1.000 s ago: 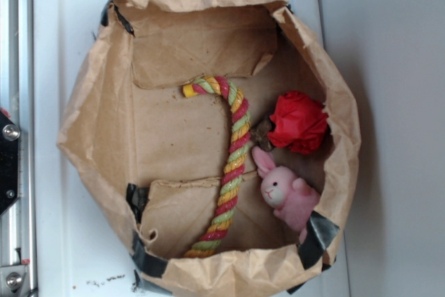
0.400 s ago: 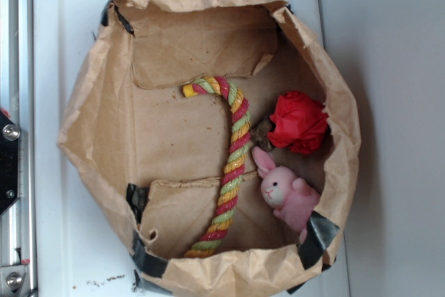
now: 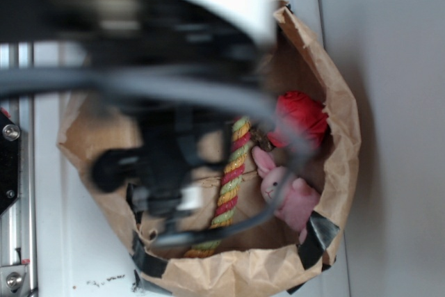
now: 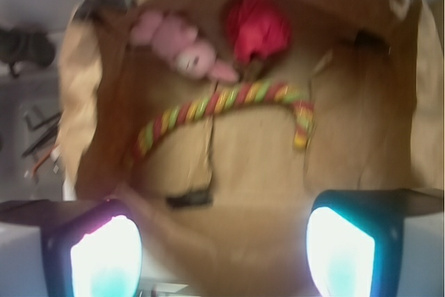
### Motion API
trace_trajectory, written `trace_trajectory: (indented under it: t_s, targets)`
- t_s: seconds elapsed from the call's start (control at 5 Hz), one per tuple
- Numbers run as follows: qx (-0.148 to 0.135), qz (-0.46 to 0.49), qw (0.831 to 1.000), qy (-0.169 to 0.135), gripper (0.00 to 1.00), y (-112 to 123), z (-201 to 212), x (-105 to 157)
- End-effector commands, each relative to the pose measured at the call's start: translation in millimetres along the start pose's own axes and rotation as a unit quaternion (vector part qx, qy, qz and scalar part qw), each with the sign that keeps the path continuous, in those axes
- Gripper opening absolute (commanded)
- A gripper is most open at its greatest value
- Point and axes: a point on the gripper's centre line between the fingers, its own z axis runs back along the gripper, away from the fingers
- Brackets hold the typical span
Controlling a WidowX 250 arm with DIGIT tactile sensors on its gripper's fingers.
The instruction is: Grab the multicolored rope.
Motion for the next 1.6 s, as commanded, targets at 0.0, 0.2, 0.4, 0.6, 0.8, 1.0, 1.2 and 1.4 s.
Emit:
trace_trajectory:
  t_s: [0.0, 0.2, 0.4, 0.6, 0.8, 1.0, 1.2, 1.4]
  targets:
    - [0.008, -0.037, 0.998, -0.044, 1.00, -4, -11, 19]
    - [0.013, -0.083, 0.995, -0.055, 1.00, -5, -17, 25]
    - [0.013, -0.083, 0.995, -0.055, 1.00, -5, -17, 25]
    - [0.013, -0.083, 0.995, -0.055, 1.00, -5, -17, 25]
    - [0.013, -0.083, 0.995, -0.055, 1.00, -5, -17, 25]
    - [0.013, -0.083, 0.995, -0.055, 1.00, -5, -17, 25]
    - [-0.016, -0.181, 0.983, -0.032, 1.00, 9, -27, 29]
    - [-0.022, -0.268, 0.962, -0.041, 1.00, 16, -38, 24]
